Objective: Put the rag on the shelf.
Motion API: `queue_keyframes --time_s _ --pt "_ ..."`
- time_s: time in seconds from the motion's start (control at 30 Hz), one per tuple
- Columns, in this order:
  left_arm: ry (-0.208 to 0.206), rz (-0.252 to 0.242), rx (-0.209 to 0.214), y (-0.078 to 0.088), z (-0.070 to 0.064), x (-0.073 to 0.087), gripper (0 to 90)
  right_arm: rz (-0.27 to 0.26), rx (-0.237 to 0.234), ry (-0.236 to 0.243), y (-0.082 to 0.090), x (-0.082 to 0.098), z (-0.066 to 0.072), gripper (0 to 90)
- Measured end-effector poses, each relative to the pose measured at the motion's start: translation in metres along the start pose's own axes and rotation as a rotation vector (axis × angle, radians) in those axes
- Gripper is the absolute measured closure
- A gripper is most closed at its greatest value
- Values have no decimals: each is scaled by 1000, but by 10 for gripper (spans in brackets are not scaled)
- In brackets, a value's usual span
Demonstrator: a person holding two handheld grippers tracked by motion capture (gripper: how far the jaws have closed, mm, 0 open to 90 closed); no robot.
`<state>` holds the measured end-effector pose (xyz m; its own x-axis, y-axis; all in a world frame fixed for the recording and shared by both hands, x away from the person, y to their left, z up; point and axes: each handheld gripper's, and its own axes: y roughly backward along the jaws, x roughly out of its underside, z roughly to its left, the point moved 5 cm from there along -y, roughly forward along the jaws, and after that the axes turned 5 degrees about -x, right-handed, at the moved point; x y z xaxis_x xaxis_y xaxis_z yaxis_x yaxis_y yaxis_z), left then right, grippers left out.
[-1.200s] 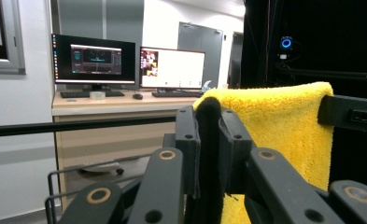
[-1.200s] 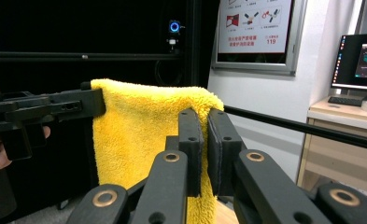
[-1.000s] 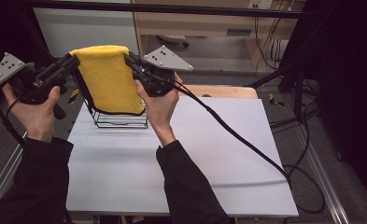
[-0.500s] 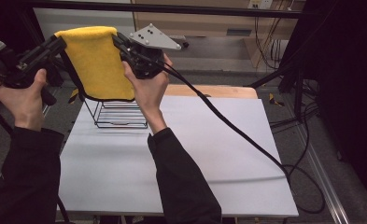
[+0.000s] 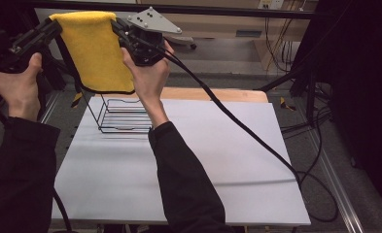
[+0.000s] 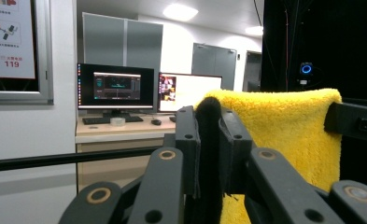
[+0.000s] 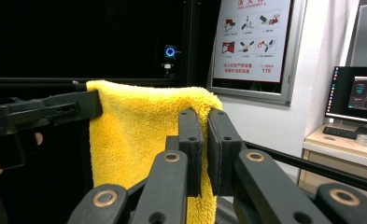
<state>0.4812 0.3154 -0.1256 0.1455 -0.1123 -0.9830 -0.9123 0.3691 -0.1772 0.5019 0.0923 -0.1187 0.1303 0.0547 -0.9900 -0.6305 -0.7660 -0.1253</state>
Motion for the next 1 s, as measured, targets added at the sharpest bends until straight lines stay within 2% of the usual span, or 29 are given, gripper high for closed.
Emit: queue_keyframes --time_s 0.13,0.37,0.6,0.77,1.0 --pt "-8 0 -7 -8 2 -2 798 -9 5 -6 -5 -1 -5 854" --pt "24 -8 -18 -26 12 -5 798 -5 10 -1 -17 -8 -13 854" --pt "13 -14 -22 -43 19 -6 798 3 23 2 -29 -11 -23 854" --pt "1 -6 -25 -52 23 -2 797 11 26 -21 -37 -7 -34 854" --pt "4 7 -28 -66 30 9 798 34 36 -7 -46 2 -44 854"
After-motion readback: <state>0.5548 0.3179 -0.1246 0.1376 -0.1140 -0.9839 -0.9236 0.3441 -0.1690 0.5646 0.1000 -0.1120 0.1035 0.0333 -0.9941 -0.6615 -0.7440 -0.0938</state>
